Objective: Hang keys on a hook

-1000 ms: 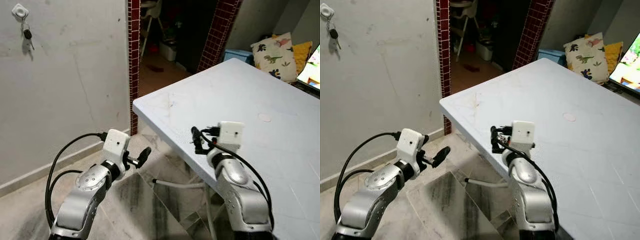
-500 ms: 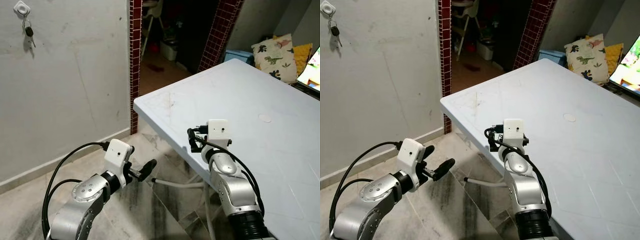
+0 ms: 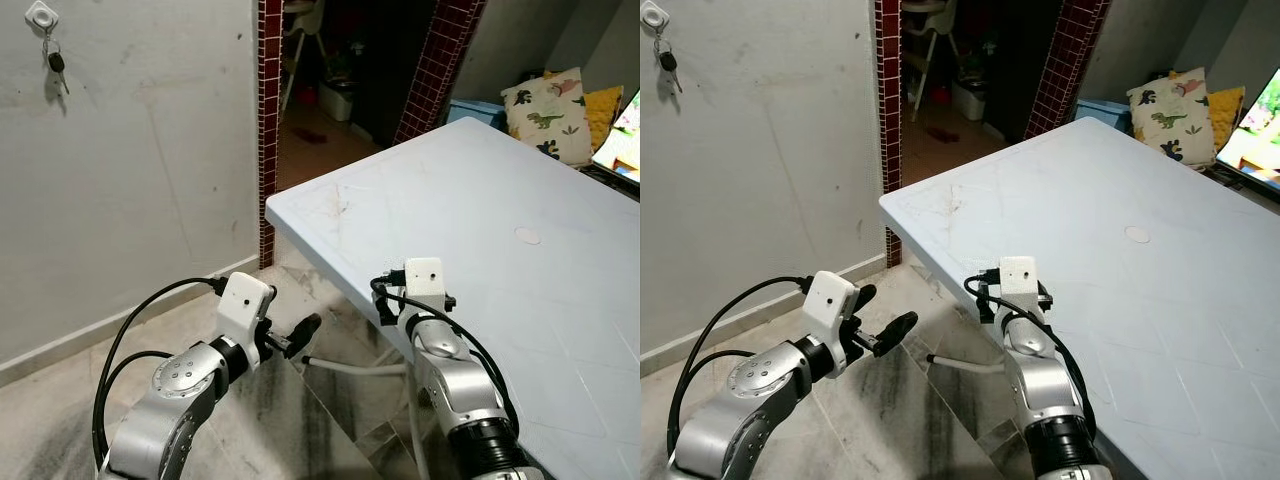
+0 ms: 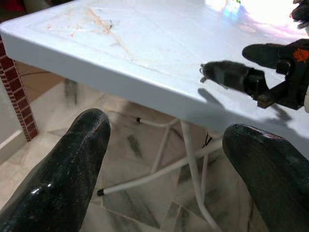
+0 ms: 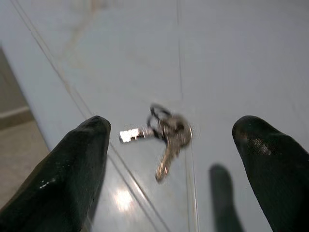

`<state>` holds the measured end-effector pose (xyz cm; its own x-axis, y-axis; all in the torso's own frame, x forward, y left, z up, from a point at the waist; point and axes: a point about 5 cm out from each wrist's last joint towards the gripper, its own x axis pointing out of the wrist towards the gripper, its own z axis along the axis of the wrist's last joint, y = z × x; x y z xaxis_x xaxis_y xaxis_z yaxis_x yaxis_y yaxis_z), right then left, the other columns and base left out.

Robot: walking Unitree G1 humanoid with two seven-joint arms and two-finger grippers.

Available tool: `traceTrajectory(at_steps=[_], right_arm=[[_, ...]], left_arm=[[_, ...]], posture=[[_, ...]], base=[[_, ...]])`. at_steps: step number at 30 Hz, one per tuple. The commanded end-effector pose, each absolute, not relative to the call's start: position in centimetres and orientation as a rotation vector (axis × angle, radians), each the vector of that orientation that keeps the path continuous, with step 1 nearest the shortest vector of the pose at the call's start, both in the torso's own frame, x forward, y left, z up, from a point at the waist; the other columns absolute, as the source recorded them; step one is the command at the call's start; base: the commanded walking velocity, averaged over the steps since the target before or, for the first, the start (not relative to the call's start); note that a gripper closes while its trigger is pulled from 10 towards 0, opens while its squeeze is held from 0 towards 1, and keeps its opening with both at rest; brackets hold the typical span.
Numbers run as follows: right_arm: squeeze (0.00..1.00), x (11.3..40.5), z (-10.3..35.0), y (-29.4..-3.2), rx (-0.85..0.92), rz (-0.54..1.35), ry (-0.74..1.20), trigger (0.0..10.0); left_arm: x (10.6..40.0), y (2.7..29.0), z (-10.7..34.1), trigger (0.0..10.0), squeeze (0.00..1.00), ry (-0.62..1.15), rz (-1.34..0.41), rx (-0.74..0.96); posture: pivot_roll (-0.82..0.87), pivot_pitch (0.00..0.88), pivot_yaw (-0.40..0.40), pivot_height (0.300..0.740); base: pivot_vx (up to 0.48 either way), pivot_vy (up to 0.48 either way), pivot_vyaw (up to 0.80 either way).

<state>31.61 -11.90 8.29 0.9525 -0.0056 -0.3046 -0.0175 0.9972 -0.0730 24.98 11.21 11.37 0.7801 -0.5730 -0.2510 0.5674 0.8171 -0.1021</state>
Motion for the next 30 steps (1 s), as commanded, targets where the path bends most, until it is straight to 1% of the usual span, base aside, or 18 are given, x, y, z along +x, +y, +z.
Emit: traceTrajectory(at_steps=[1, 3, 4, 6, 7, 10, 11, 12, 14, 15, 16, 17, 19, 20, 23, 26, 30], right_arm=[[0.0, 31.7, 10.4, -12.5, -0.042, -0.004, 0.197, 10.0], [0.0, 31.0, 12.2, -12.7, -0.022, 0.007, 0.095, 10.0], [0.0, 31.0, 12.2, -12.7, -0.022, 0.007, 0.095, 10.0], [0.0, 29.7, 13.3, -13.4, 0.005, 0.004, 0.052, 10.0], [0.0, 29.7, 13.3, -13.4, 0.005, 0.004, 0.052, 10.0], [0.0, 27.3, 14.5, -14.0, 0.034, 0.027, 0.02, 10.0], [0.0, 27.3, 14.5, -14.0, 0.034, 0.027, 0.02, 10.0], [0.0, 26.1, 15.0, -14.4, 0.041, 0.036, 0.005, 10.0], [0.0, 25.1, 15.4, -14.8, 0.043, 0.04, -0.001, 10.0], [0.0, 23.9, 15.6, -15.5, 0.038, 0.032, -0.006, 10.0], [0.0, 23.9, 15.6, -15.5, 0.038, 0.032, -0.006, 10.0], [0.0, 23.0, 15.8, -16.1, 0.035, 0.023, -0.004, 10.0], [0.0, 22.3, 15.8, -16.6, 0.033, 0.013, 0.005, 10.0], [0.0, 21.6, 15.7, -17.0, 0.039, 0.002, 0.024, 10.0], [0.0, 20.9, 15.8, -17.2, 0.034, 0.01, 0.041, 10.0], [0.0, 20.2, 16.2, -17.0, 0.012, 0.07, 0.055, 10.0], [0.0, 20.4, 16.2, -16.8, 0.026, 0.064, 0.061, 10.0]], left_arm=[[25.2, 11.2, 12.6, 10.0, 0.0, 0.205, -0.597, -0.007], [25.4, 11.8, 13.0, 10.0, 0.0, 0.163, -0.537, 0.008], [25.4, 11.8, 13.0, 10.0, 0.0, 0.163, -0.537, 0.008], [25.2, 12.5, 13.0, 10.0, 0.0, 0.158, -0.501, 0.01], [25.2, 12.5, 13.0, 10.0, 0.0, 0.158, -0.501, 0.01], [24.5, 13.4, 13.1, 10.0, 0.0, 0.143, -0.473, 0.027], [24.5, 13.4, 13.1, 10.0, 0.0, 0.143, -0.473, 0.027], [24.4, 13.8, 13.2, 10.0, 0.0, 0.136, -0.452, 0.03], [24.4, 14.2, 13.3, 10.0, 0.0, 0.13, -0.436, 0.03], [24.4, 14.6, 13.3, 10.0, 0.0, 0.132, -0.417, 0.037], [24.4, 14.6, 13.3, 10.0, 0.0, 0.132, -0.417, 0.037], [24.4, 14.8, 13.3, 10.0, 0.0, 0.132, -0.411, 0.041], [24.4, 14.9, 13.4, 10.0, 0.0, 0.129, -0.41, 0.042], [24.5, 15.1, 13.4, 10.0, 0.0, 0.132, -0.414, 0.042], [24.6, 15.1, 13.5, 10.0, 0.0, 0.133, -0.422, 0.038], [24.9, 14.8, 13.9, 10.0, 0.0, 0.125, -0.454, 0.04], [25.1, 14.8, 14.2, 10.0, 0.0, 0.114, -0.457, 0.027]], posture=[[0.11, 0.019, -0.143, 0.74], [0.11, 0.019, -0.143, 0.74], [0.11, 0.019, -0.143, 0.74], [0.09, 0.022, -0.136, 0.74], [0.09, 0.022, -0.136, 0.74], [0.08, 0.029, -0.127, 0.74], [0.08, 0.029, -0.127, 0.74], [0.07, 0.03, -0.124, 0.74], [0.07, 0.039, -0.119, 0.74], [0.06, 0.049, -0.111, 0.74], [0.06, 0.049, -0.111, 0.74], [0.06, 0.042, -0.106, 0.74], [0.05, 0.042, -0.102, 0.74], [0.04, 0.043, -0.089, 0.74], [0.04, 0.043, -0.083, 0.74], [0.04, 0.041, -0.077, 0.74], [0.04, 0.035, -0.076, 0.74]], base=[[0.0, 0.0, 0.0], [0.0, 0.0, 0.0], [0.0, 0.0, 0.0], [0.0, 0.0, 0.0], [0.0, 0.0, 0.0], [0.0, 0.0, 0.0], [0.0, 0.0, 0.0], [0.0, 0.0, 0.0], [0.0, 0.0, 0.0], [0.0, 0.0, 0.0], [0.0, 0.0, 0.0], [0.0, 0.0, 0.0], [0.0, 0.0, 0.0], [0.0, 0.0, 0.0], [0.0, 0.0, 0.0], [0.0, 0.0, 0.0], [0.0, 0.0, 0.0]])
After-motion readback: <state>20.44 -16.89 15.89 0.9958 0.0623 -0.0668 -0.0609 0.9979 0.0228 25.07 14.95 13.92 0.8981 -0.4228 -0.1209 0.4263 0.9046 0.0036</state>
